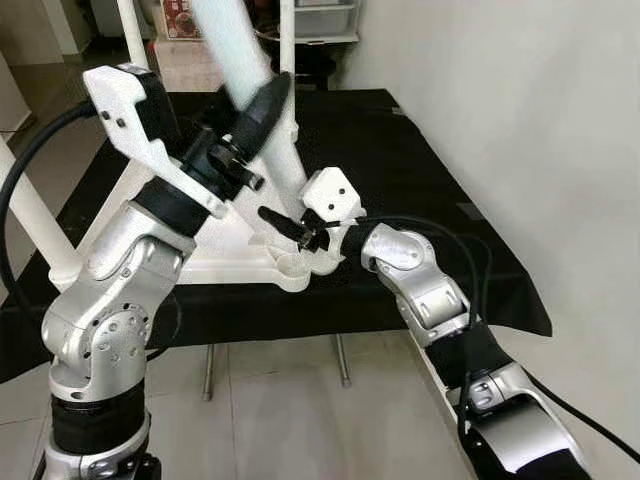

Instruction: Building children table

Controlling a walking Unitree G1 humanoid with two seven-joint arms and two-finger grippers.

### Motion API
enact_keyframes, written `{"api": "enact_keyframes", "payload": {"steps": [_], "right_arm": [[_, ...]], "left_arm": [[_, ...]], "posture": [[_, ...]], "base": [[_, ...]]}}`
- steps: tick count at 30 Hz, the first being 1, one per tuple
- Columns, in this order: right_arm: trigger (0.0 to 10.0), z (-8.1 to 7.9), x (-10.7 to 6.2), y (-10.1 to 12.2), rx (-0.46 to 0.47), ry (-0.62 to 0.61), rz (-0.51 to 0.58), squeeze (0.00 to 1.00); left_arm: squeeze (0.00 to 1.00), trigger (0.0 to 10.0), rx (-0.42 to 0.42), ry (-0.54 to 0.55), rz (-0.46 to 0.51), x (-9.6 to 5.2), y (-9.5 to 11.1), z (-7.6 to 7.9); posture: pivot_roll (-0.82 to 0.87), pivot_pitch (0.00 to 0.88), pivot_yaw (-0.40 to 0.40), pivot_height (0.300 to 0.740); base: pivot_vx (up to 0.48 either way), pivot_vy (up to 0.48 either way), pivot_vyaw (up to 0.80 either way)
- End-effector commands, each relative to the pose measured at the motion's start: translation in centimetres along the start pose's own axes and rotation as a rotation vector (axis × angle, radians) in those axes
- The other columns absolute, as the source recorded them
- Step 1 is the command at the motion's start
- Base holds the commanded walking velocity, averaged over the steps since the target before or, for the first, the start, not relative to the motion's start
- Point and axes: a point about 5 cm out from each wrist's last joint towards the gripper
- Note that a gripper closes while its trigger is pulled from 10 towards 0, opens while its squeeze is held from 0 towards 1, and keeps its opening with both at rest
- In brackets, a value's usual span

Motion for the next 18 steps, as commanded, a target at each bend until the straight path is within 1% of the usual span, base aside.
{"api": "enact_keyframes", "payload": {"steps": [1, 2, 3, 4, 5, 8, 9, 10, 12, 14, 15, 16, 17, 18], "right_arm": [[10.0, -0.1, 0.5, 0.8, 0.000, 0.040, 0.033, 1.00], [10.0, -0.3, 0.7, 0.7, 0.017, 0.072, 0.030, 1.00], [10.0, -0.7, 0.8, 0.7, 0.042, 0.126, 0.034, 0.75], [10.0, -1.0, 0.9, 0.7, 0.058, 0.161, 0.038, 0.75], [10.0, -1.5, 1.0, 0.6, 0.083, 0.221, 0.026, 0.00], [10.0, -3.1, 1.0, 0.0, 0.122, 0.365, -0.020, 0.00], [10.0, -3.1, 1.0, 0.0, 0.122, 0.365, -0.020, 0.00], [10.0, -3.4, 0.9, -0.1, 0.129, 0.390, -0.027, 0.00], [10.0, -3.8, 1.2, -0.2, 0.188, 0.405, -0.041, 0.00], [10.0, -3.9, 1.5, -0.2, 0.225, 0.397, -0.047, 0.00], [10.0, -3.9, 1.6, -0.3, 0.255, 0.396, -0.052, 0.00], [10.0, -3.9, 1.6, -0.3, 0.255, 0.396, -0.052, 0.00], [10.0, -4.0, 1.6, -0.3, 0.276, 0.396, -0.055, 0.00], [0.0, -3.8, 1.7, -0.1, 0.316, 0.386, -0.039, 0.00]], "left_arm": [[0.00, 0.0, -0.048, -0.134, -0.034, 0.2, -0.4, 1.7], [0.00, 0.0, -0.048, -0.193, -0.064, 0.0, -0.4, 2.1], [0.00, 0.0, -0.054, -0.262, -0.099, -0.3, -0.5, 2.5], [0.00, 0.0, -0.059, -0.305, -0.121, -0.5, -0.5, 2.8], [0.00, 0.0, -0.058, -0.351, -0.142, -0.6, -0.4, 3.0], [0.00, 0.0, -0.052, -0.450, -0.179, -0.6, 0.0, 3.3], [0.00, 0.0, -0.052, -0.450, -0.179, -0.6, 0.0, 3.3], [0.00, 0.0, -0.053, -0.467, -0.183, -0.5, 0.1, 3.4], [0.00, 0.0, -0.054, -0.523, -0.183, -0.1, 0.7, 3.6], [0.00, 0.0, -0.057, -0.561, -0.179, 0.3, 1.1, 3.7], [0.00, 0.0, -0.057, -0.567, -0.174, 0.4, 1.3, 3.7], [0.00, 0.0, -0.057, -0.567, -0.174, 0.4, 1.3, 3.7], [0.00, 0.0, -0.056, -0.568, -0.171, 0.4, 1.4, 3.7], [0.00, 0.0, -0.055, -0.581, -0.166, 0.6, 1.5, 3.7]], "posture": [[-0.05, 0.017, -0.038, 0.740], [-0.05, 0.014, -0.044, 0.740], [-0.05, 0.012, -0.046, 0.740], [-0.05, 0.011, -0.047, 0.740], [-0.05, 0.010, -0.048, 0.740], [-0.05, 0.012, -0.052, 0.740], [-0.05, 0.012, -0.052, 0.740], [-0.05, 0.012, -0.052, 0.740], [-0.04, 0.016, -0.055, 0.740], [-0.04, 0.016, -0.056, 0.740], [-0.04, 0.015, -0.054, 0.740], [-0.04, 0.015, -0.054, 0.740], [-0.04, 0.015, -0.054, 0.740], [-0.04, 0.015, -0.053, 0.740]], "base": [[0.000, 0.000, 0.00], [0.000, 0.000, 0.00], [0.000, 0.000, 0.00], [0.000, 0.000, 0.00], [0.000, 0.000, 0.00], [0.000, 0.000, 0.00], [0.000, 0.000, 0.00], [0.000, 0.000, 0.00], [0.000, 0.000, 0.00], [0.000, 0.000, 0.00], [0.000, 0.000, 0.00], [0.000, 0.000, 0.00], [0.000, 0.000, 0.00], [0.000, 0.000, 0.00]]}}
Point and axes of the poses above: a point about 5 cm out from each wrist's last joint towards the gripper, its own x axis pointing out of the wrist towards the gripper, its own y axis along the axis of the wrist's last joint, z = x × y, and after that the axes turned 12 degrees about -x, right-handed
